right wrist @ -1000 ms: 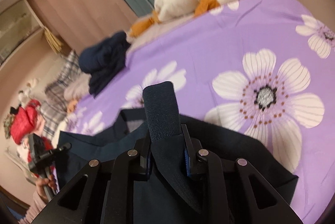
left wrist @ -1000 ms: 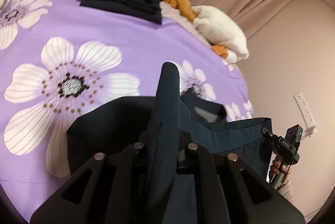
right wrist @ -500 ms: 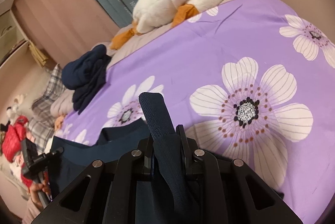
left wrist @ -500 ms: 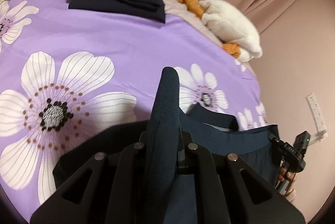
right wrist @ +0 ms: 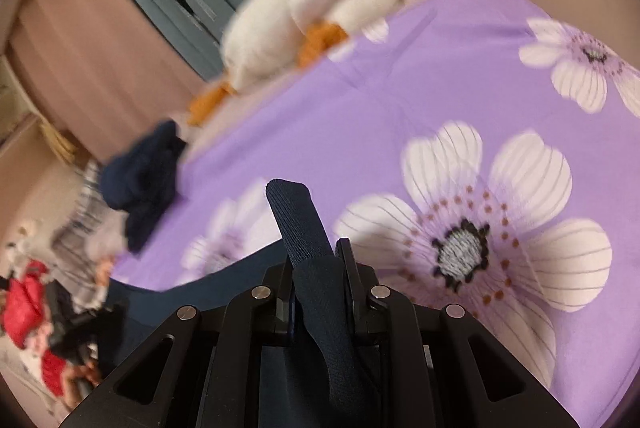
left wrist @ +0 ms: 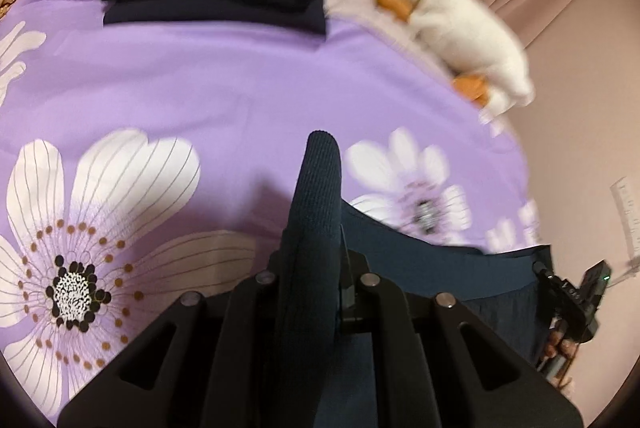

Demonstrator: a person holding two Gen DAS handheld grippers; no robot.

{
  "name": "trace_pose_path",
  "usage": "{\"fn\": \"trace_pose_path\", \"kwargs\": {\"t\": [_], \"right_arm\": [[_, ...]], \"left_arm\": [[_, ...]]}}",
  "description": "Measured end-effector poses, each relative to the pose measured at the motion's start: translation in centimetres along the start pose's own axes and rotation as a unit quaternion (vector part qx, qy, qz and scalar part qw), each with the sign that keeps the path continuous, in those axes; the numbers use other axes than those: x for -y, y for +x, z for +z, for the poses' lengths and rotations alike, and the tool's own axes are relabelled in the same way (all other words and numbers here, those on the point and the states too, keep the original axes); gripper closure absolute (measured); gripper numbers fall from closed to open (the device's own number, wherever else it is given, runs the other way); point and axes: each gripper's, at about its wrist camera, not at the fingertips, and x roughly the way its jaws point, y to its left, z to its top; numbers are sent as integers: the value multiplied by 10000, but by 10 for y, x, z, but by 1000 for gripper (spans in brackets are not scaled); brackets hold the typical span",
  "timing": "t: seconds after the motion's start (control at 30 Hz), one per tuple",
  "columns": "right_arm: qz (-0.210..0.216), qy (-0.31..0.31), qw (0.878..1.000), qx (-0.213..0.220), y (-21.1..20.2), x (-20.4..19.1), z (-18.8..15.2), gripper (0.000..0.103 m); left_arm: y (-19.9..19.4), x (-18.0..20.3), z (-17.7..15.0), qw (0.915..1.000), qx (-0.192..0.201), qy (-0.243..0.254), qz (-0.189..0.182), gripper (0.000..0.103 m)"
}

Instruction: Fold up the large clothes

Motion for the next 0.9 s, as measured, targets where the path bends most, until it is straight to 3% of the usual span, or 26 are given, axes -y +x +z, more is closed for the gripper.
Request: {"fn": "trace_pose_path", "kwargs": {"t": [0.1, 0.23, 0.3, 0.37, 0.43, 0.53, 0.67, 0.9], "right_arm": [[-126, 23, 9999, -91, 16, 7, -9, 86], [-121, 231, 9995, -199, 21, 18, -9, 85], [-82, 348, 9990, -256, 21, 23, -7, 80], [-82, 498, 9986, -180, 13, 27, -6, 60], [-26, 696, 9974, 180, -9, 33, -2, 48], [109, 829, 9954, 459, -42, 38, 5, 48], [-22, 277, 9988, 405, -82, 17, -1, 48], [19, -633, 9979, 115, -122, -23, -48, 48]], "left_arm": [[26, -12, -6, 9994, -236, -106, 219, 90], [30, -31, -13, 9991, -75, -412, -64, 83], [23, -35, -11, 9987, -52, -509, -29, 75], [13, -33, -9, 9988, -23, -445, 205, 62], [-6, -32, -6, 9978, 70, -353, 566, 52], [-42, -39, -8, 9968, 253, -230, 720, 51], [-84, -44, -26, 9976, 347, -146, 581, 51], [-137, -5, -114, 9971, 310, 593, 359, 52]]}}
